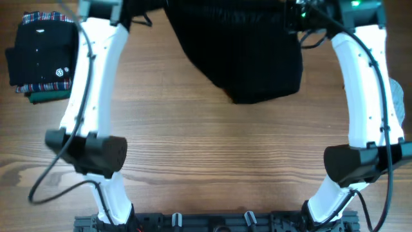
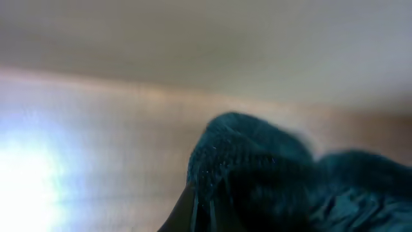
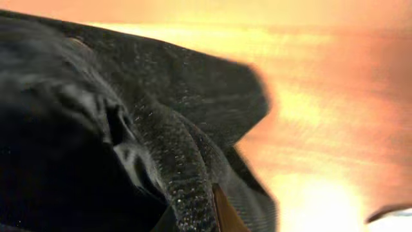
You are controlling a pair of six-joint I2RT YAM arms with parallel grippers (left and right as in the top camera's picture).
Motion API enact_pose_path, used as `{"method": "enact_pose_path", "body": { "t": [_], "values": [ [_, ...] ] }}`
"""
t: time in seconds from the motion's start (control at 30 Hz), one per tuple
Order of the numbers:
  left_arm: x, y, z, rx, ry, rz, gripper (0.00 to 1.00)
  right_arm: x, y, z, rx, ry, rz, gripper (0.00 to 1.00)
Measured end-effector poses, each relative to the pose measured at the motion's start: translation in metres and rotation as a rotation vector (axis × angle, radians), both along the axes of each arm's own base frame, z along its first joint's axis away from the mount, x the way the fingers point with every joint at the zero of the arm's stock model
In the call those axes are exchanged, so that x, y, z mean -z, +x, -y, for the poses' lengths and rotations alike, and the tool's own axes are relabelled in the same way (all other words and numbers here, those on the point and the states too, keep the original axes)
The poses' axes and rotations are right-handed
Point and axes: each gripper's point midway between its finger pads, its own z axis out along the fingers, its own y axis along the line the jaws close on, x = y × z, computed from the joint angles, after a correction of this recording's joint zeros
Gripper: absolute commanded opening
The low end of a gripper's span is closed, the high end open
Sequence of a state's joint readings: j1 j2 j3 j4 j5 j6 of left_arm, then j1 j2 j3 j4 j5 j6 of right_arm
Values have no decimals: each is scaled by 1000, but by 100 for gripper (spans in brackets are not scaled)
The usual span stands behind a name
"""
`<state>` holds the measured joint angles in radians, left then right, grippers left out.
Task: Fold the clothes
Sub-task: 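Lift the black garment with both grippers and shake it out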
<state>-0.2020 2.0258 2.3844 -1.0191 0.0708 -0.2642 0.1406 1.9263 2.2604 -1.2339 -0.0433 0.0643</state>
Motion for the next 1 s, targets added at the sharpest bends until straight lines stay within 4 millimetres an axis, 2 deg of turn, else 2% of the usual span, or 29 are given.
{"method": "enact_pose_path", "body": {
  "t": [0.1, 0.13, 0.17, 0.2, 0.27, 0.37, 0.4, 0.53, 0.6, 0.7, 0.8, 1.0],
  "values": [
    [-61, -16, -6, -18, -12, 138, 4, -40, 1, 7, 5, 2, 99, 4],
    [-81, -25, -7, -23, -16, 181, 4, -50, 1, 9, 9, 5, 125, 4],
    [-107, -40, -10, -30, -22, 237, 4, -69, -2, 12, 11, 12, 174, 4],
    [-121, -49, -12, -34, -25, 267, 4, -76, -4, 12, 10, 16, 191, 4],
    [-140, -66, -17, -52, -22, 304, 4, -99, -11, 12, 3, 31, 247, 4],
    [-157, -82, -23, -66, -23, 340, 4, -131, -30, 11, -9, 50, 318, 4],
    [-160, -85, -24, -70, -23, 346, 4, -150, -45, 12, -14, 60, 361, 4],
    [-175, -108, -28, -65, -31, 365, 4, -187, -88, 13, -28, 80, 439, 4],
    [-178, -121, -28, -54, -33, 361, 4, -198, -109, 15, -31, 89, 458, 4],
    [-186, -141, -29, -43, -38, 365, 4, -205, -135, 17, -28, 103, 458, 4],
    [-191, -166, -35, -42, -36, 359, 4, -201, -153, 15, -31, 131, 422, 4],
    [-190, -208, -45, -41, -28, 325, 4, -182, -173, 10, -31, 176, 315, 4]
  ]
}}
